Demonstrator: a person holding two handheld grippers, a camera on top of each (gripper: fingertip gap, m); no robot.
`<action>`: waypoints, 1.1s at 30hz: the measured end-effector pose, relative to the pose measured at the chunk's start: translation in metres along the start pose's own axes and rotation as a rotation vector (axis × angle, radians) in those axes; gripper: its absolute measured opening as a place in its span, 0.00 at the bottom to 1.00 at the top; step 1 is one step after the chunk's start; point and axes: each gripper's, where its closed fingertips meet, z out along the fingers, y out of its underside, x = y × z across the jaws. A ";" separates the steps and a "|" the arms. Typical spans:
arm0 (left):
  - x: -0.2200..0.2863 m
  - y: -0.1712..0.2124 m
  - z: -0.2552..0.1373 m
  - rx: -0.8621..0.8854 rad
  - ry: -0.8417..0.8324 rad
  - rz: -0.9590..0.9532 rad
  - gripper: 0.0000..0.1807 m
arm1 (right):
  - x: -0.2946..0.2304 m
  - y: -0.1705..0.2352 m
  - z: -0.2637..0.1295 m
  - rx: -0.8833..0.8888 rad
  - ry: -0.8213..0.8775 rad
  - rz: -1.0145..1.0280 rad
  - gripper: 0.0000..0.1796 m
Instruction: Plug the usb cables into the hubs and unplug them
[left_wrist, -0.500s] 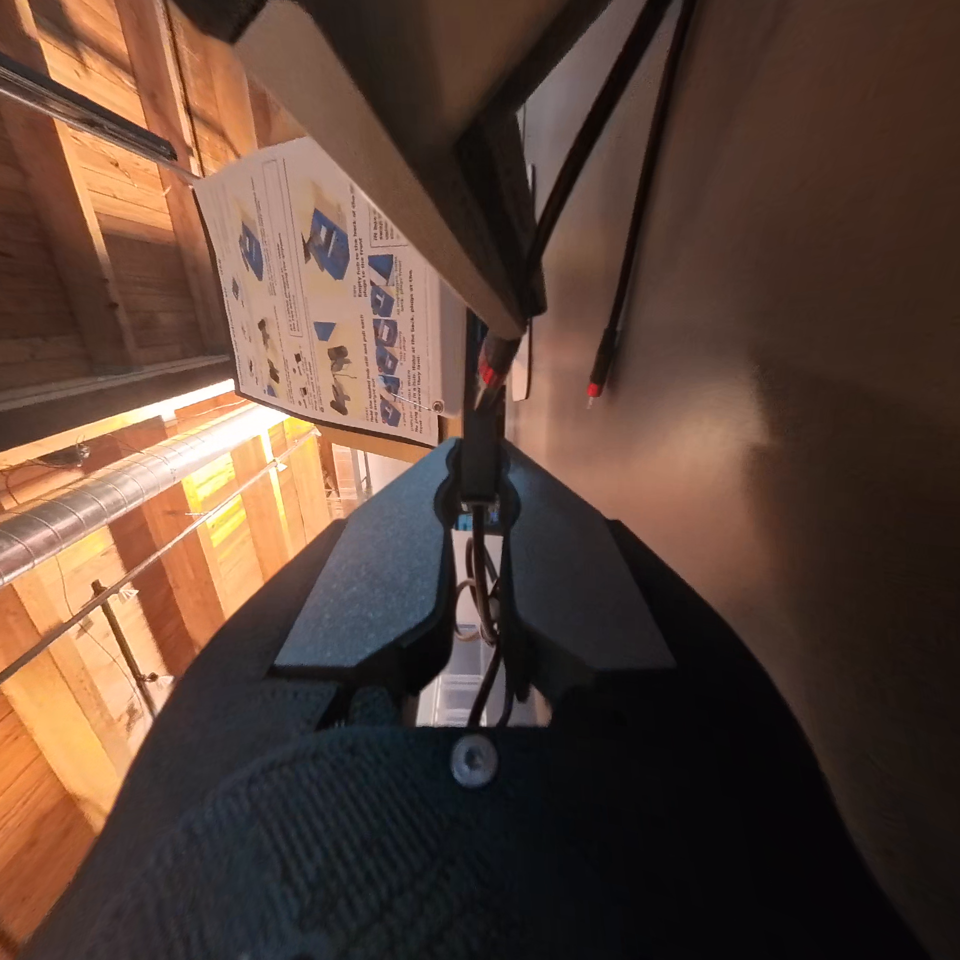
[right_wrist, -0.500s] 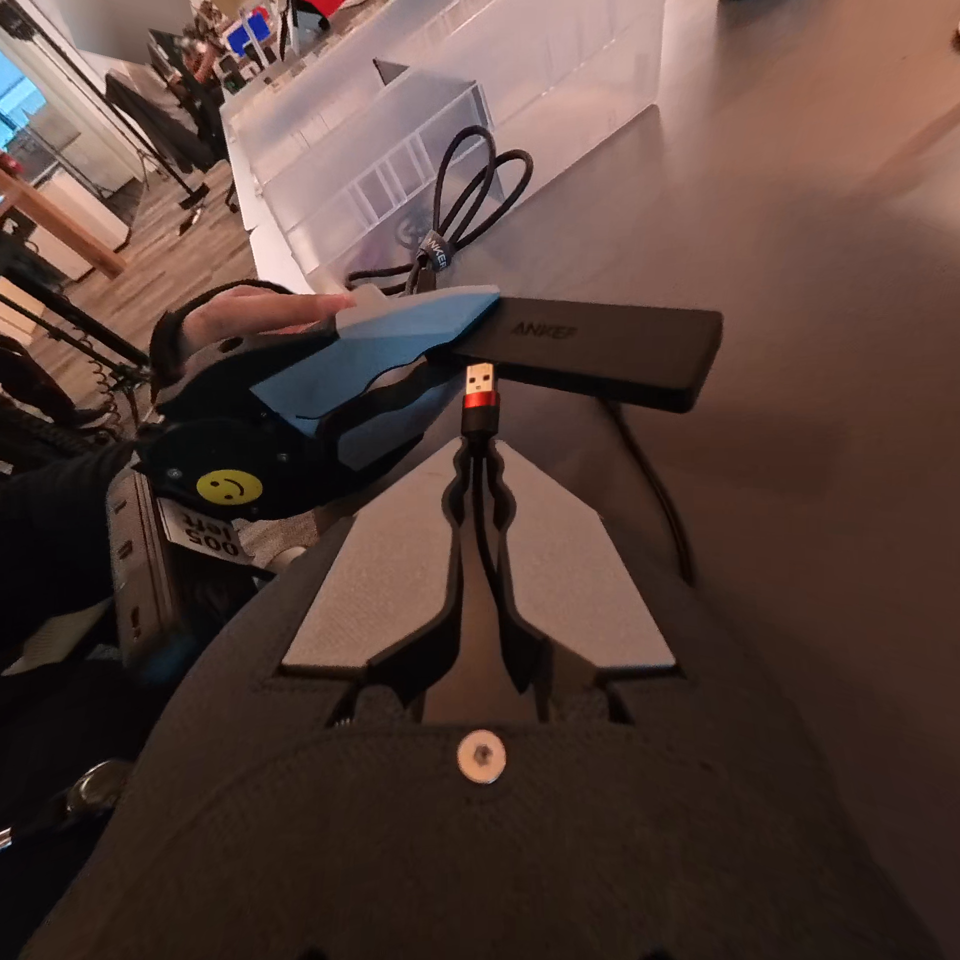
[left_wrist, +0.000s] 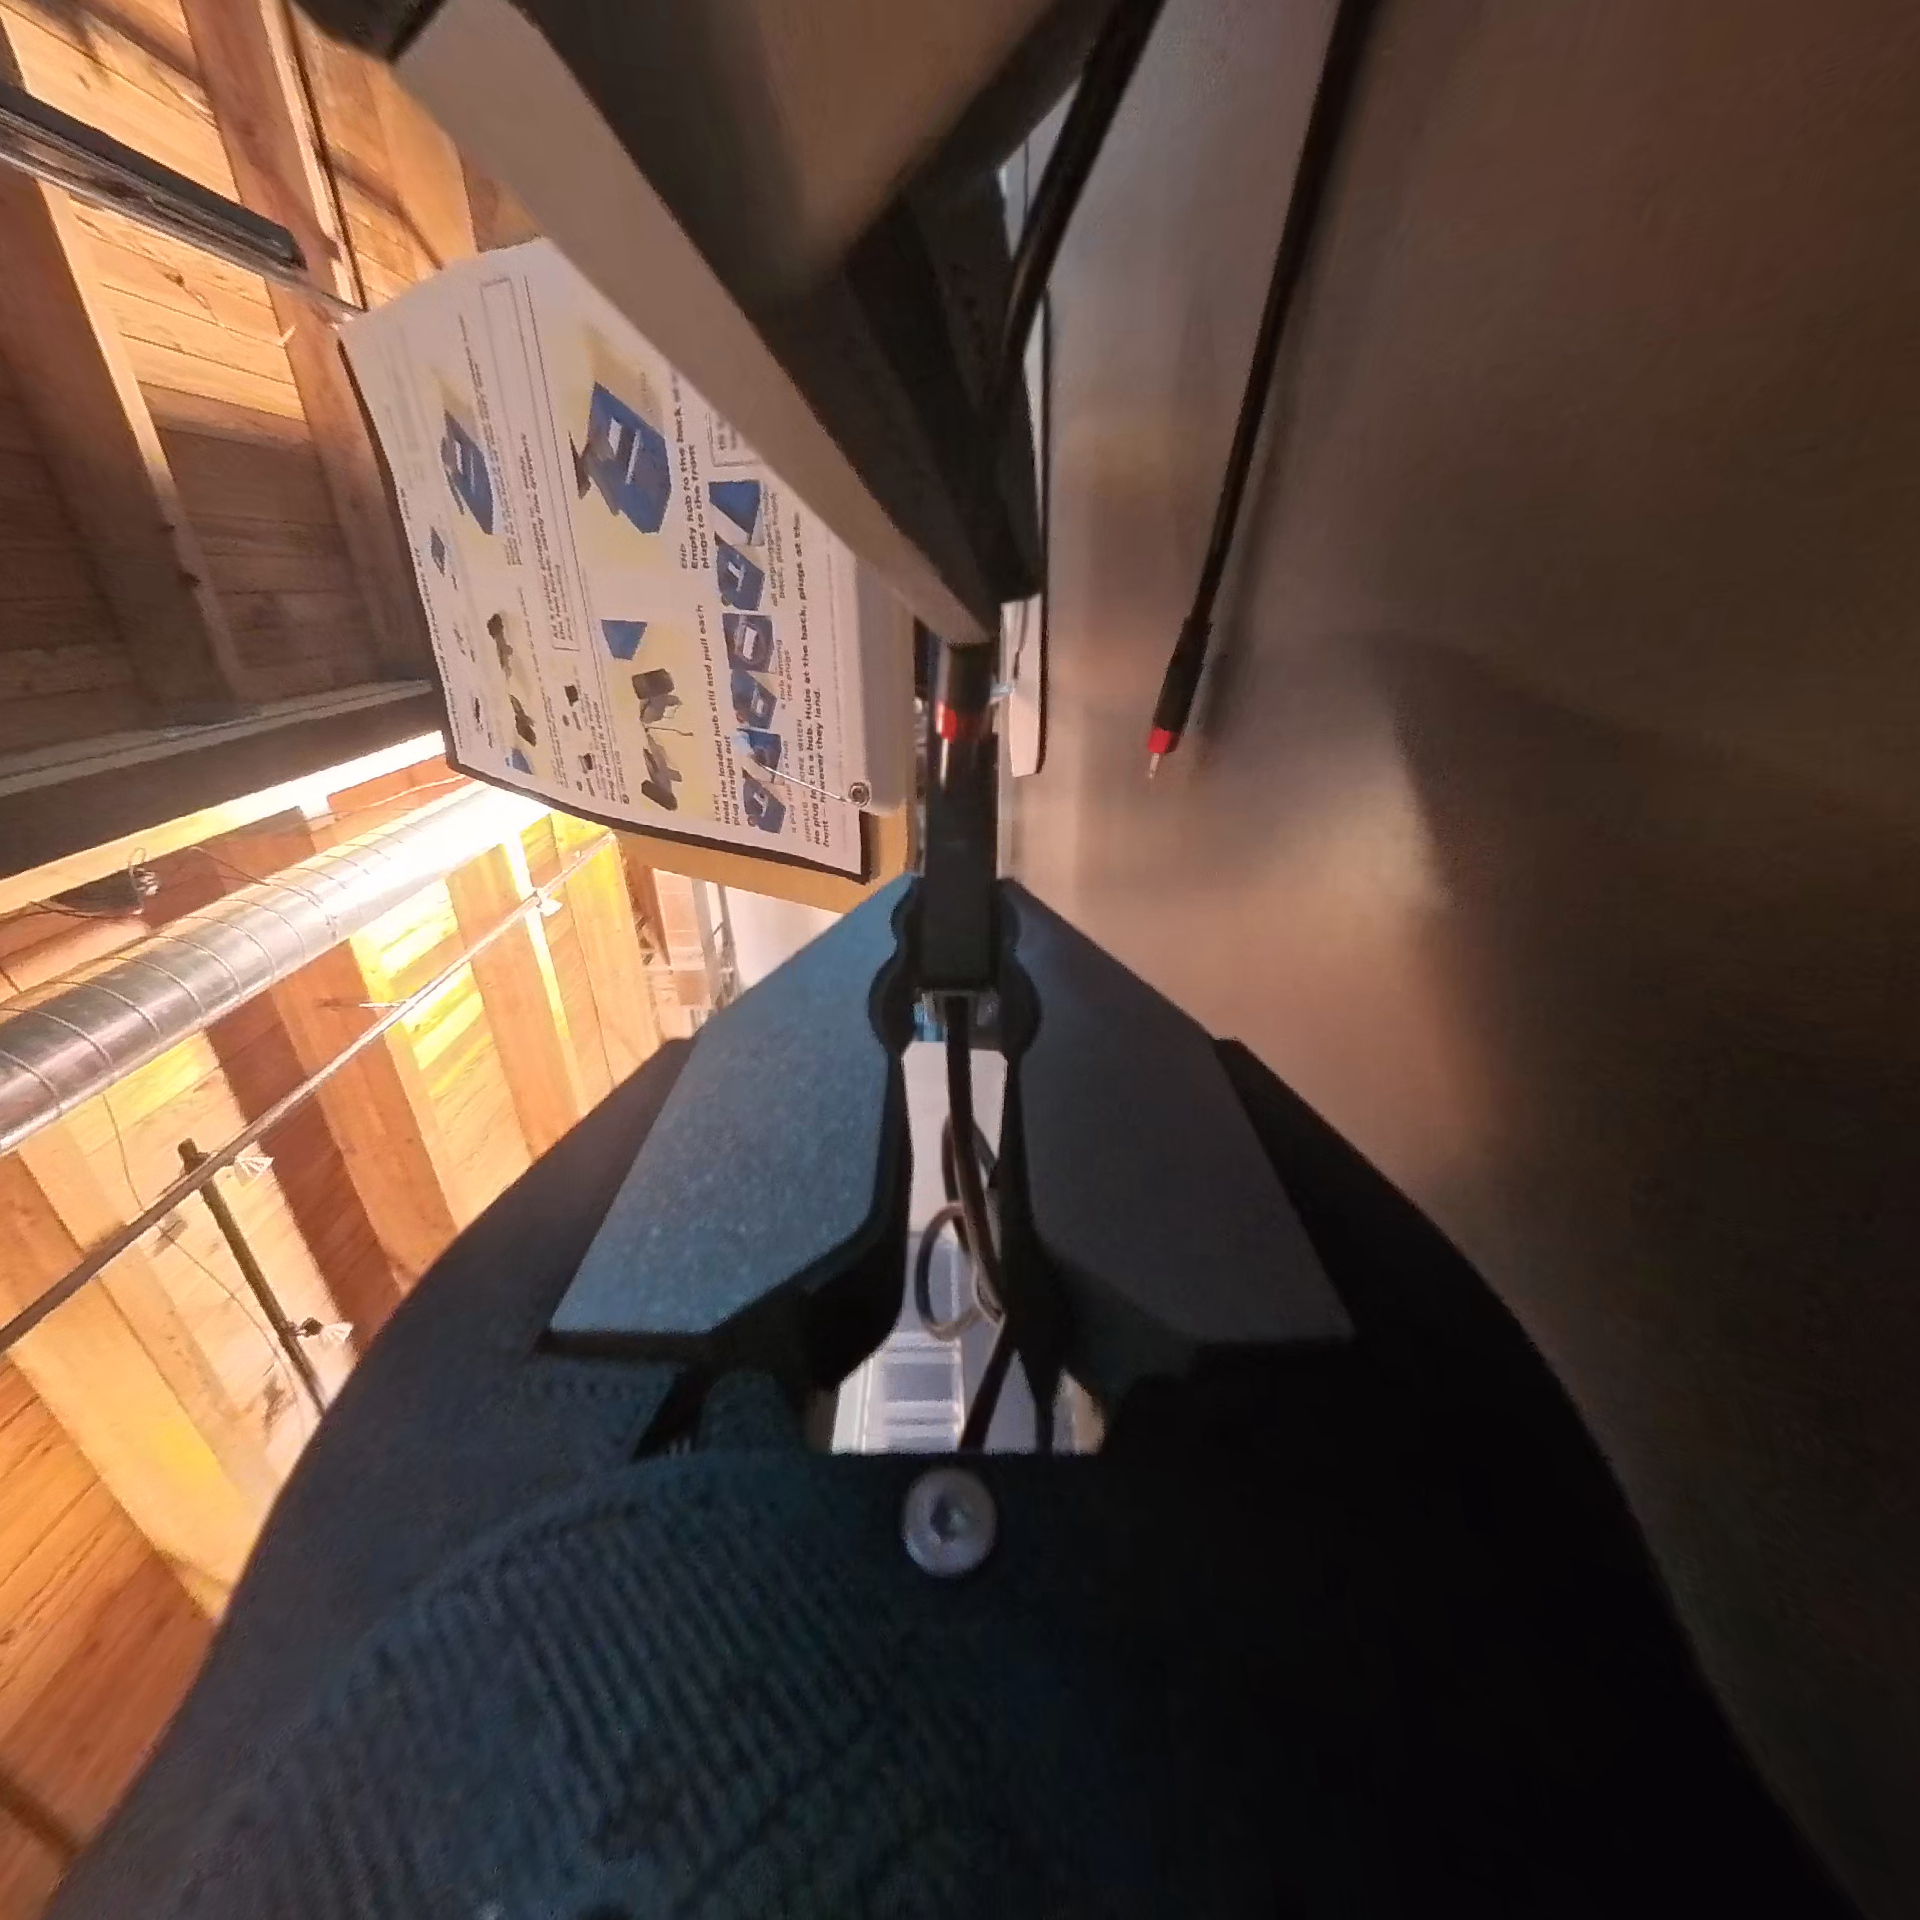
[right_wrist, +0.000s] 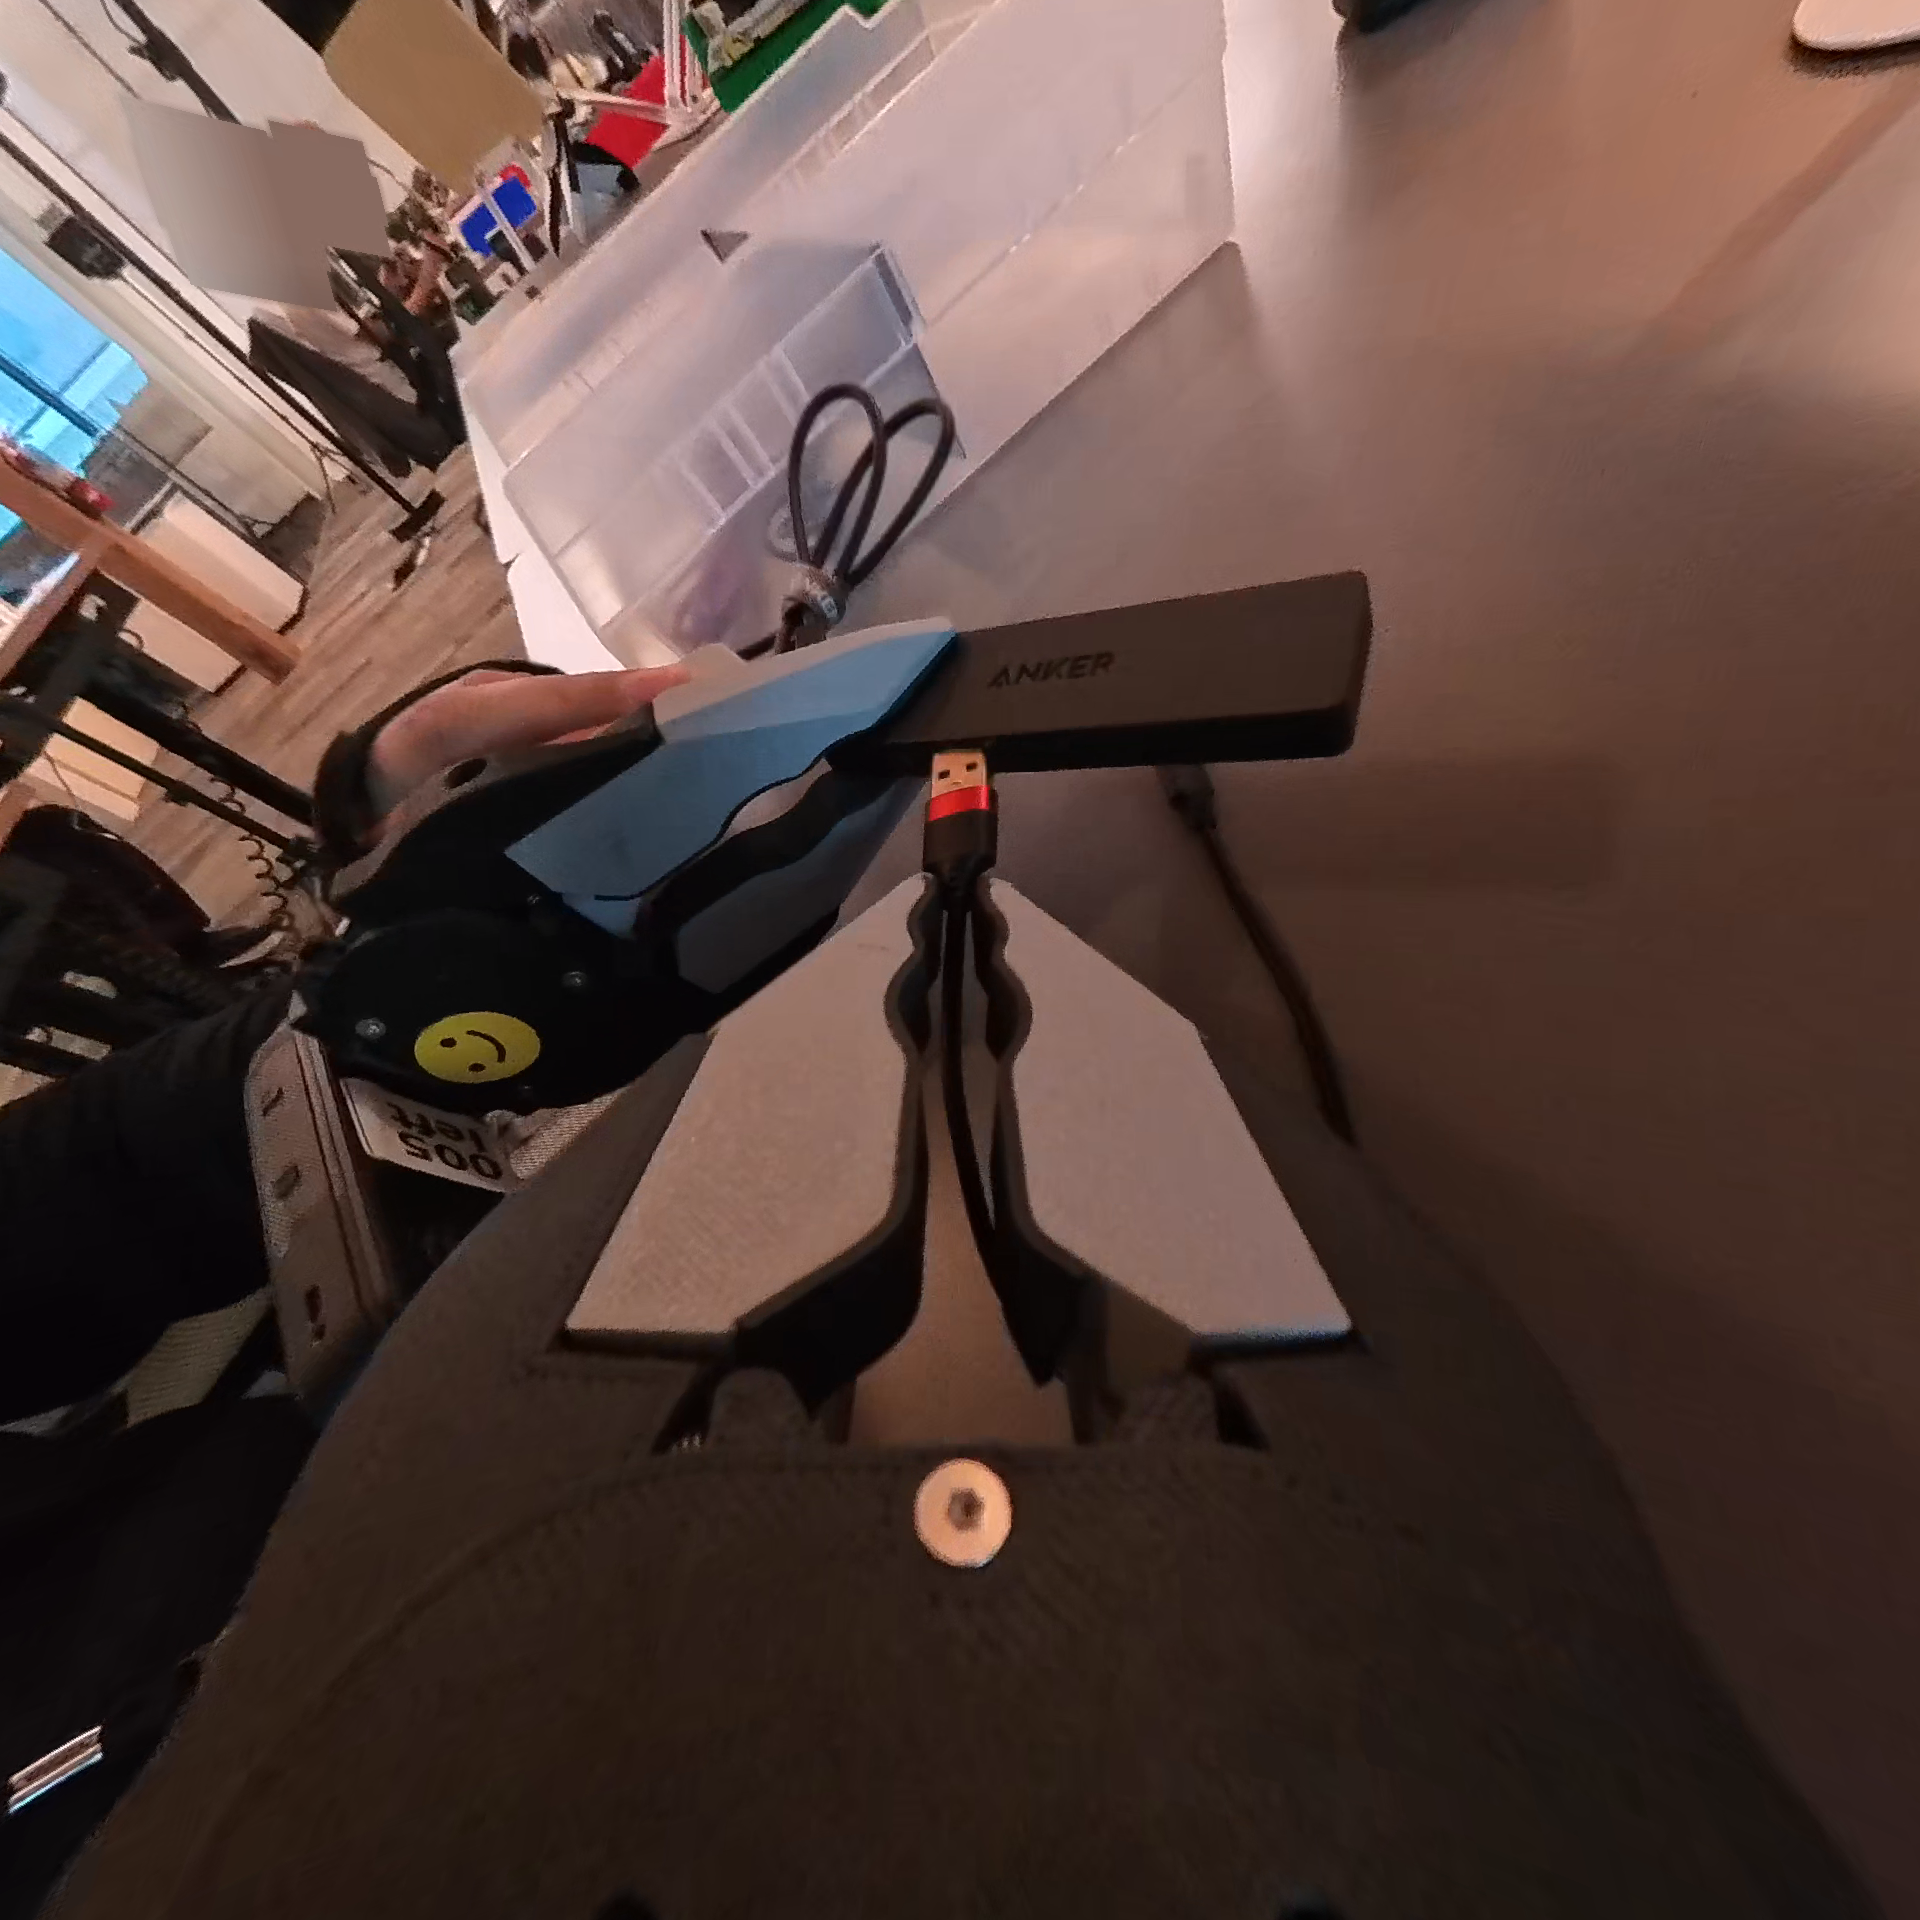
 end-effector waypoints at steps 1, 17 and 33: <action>0.000 0.000 0.000 -0.009 0.001 -0.002 0.04 | 0.000 0.000 0.001 0.001 0.004 -0.002 0.01; 0.021 -0.010 -0.010 0.071 0.159 -0.016 0.03 | 0.002 0.011 0.003 -0.099 0.046 -0.125 0.01; 0.018 -0.018 -0.012 0.182 0.191 -0.127 0.04 | 0.001 0.010 -0.002 -0.151 -0.041 -0.212 0.03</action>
